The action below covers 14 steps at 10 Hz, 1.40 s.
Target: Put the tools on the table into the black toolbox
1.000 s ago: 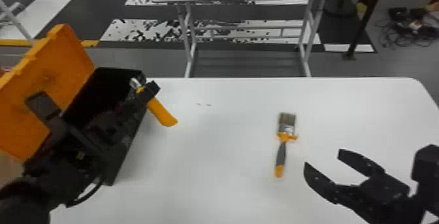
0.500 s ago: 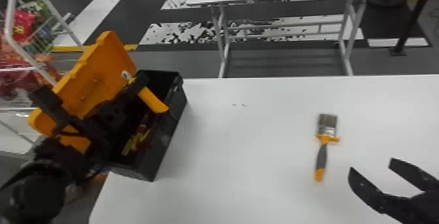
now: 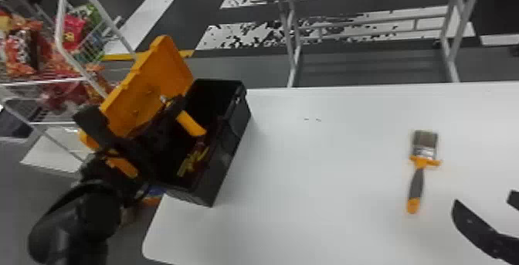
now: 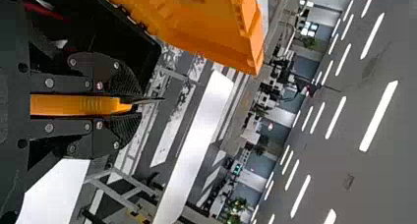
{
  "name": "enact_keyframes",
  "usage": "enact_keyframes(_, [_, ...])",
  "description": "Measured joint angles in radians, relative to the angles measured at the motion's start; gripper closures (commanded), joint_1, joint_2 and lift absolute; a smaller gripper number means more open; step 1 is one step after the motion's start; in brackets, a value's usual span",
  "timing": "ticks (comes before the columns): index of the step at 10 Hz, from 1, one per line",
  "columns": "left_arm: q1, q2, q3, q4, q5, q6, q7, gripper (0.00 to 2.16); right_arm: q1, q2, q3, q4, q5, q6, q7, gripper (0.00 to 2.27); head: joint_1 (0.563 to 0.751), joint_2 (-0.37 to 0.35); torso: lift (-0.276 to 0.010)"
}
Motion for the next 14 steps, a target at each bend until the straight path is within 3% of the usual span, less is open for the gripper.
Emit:
enact_keyframes(2, [0.020, -0.029, 0.002, -0.006, -0.007, -0.010, -0.004, 0.03, 0.000, 0.000, 0.010, -0.006, 0.002, 0.021, -0.026, 0.12, 0.695, 0.350, -0.075])
enact_keyframes(6, [0.177, -0.121, -0.085, -0.150, -0.086, -0.145, 0.001, 0.03, -0.032, 0.000, 0.060, -0.043, 0.014, 0.173, -0.109, 0.12, 0.695, 0.341, -0.075])
enact_keyframes(11, [0.329, -0.145, -0.280, -0.207, -0.154, -0.350, 0.030, 0.03, -0.133, 0.000, 0.156, -0.043, 0.070, 0.311, -0.292, 0.12, 0.695, 0.238, -0.075])
enact_keyframes(14, [0.389, -0.148, -0.379, -0.203, -0.251, -0.521, 0.094, 0.03, -0.184, 0.000, 0.210, -0.019, 0.100, 0.368, -0.387, 0.12, 0.695, 0.204, -0.075])
